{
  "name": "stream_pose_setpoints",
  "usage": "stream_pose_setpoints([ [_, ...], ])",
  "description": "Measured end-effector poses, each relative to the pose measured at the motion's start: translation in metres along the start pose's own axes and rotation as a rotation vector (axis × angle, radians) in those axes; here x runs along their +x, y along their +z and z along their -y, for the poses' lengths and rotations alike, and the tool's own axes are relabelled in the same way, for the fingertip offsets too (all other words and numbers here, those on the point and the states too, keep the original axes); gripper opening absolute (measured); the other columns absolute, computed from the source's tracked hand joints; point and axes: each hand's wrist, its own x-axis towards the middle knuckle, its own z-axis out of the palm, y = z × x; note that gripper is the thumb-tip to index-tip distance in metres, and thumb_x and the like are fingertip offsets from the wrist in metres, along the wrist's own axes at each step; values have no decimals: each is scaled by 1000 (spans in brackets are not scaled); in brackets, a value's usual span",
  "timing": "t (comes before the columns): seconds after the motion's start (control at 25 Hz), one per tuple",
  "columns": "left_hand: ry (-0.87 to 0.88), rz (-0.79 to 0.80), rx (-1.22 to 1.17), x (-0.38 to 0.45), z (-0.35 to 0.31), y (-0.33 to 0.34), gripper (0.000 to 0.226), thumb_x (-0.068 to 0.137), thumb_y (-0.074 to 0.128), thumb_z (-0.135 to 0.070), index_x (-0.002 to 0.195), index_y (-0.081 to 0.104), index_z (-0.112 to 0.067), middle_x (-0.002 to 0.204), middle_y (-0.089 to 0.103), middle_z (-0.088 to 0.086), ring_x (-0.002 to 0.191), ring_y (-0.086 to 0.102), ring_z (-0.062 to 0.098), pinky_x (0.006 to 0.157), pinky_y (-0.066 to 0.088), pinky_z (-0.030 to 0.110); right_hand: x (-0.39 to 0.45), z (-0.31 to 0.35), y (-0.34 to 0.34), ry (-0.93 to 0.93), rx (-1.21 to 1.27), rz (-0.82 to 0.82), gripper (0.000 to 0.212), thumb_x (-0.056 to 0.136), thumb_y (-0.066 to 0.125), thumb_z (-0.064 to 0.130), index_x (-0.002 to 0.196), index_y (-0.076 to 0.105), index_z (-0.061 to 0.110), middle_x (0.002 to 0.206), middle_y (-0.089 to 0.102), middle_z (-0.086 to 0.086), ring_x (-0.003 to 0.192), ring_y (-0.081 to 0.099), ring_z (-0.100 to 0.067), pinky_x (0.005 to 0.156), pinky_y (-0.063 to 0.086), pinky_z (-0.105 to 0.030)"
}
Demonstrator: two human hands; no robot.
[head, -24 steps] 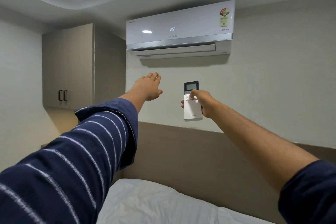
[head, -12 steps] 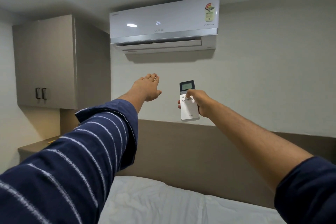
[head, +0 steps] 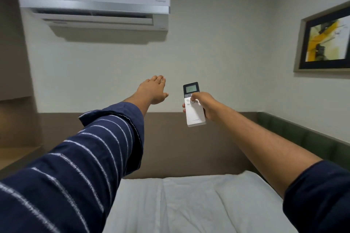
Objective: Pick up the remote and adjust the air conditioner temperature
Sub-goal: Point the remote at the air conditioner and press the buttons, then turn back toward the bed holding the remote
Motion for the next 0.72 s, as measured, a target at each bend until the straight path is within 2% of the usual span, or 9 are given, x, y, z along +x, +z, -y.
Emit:
stream_pose_setpoints([
  [0.16,165,1,-76,27,-81,21,70,100,30,-41,156,4,-7,165,2,6,152,5,22,123,14,38,-31,-21,-72,18,-45,-180,20,83,39,2,97,51,9,84,70,-17,60,71,-25,56,59,-28],
  [0.28,314,3,-133,37,-162,38,71,99,31,-41,155,6,-6,165,4,7,152,7,23,123,15,38,-72,-51,-136,42,-89,-324,23,87,42,3,108,49,9,90,70,-17,72,70,-28,62,58,-31],
  [0.44,517,44,-281,19,-294,61,73,99,33,-42,155,6,-5,164,7,10,151,9,25,123,12,39,-153,-107,-220,126,-74,-508,24,90,40,1,113,47,4,89,68,-18,74,67,-29,69,58,-35],
  [0.56,682,91,-348,-18,-398,81,72,99,33,-41,155,6,-4,164,10,11,151,11,26,123,11,40,-223,-156,-284,215,-29,-703,36,90,42,1,126,47,2,107,68,-23,84,67,-30,81,54,-38],
  [0.64,787,116,-371,-45,-467,94,72,99,33,-40,155,7,-4,163,11,11,151,12,26,123,12,40,-273,-191,-321,277,-3,-816,43,90,42,-1,133,46,1,122,66,-25,95,65,-31,80,53,-34],
  [0.72,900,152,-391,-78,-542,104,71,99,33,-40,155,7,-4,163,12,11,151,13,26,122,12,39,-327,-229,-356,348,30,-921,45,90,41,-3,134,46,-1,127,62,-27,105,64,-34,81,52,-34],
])
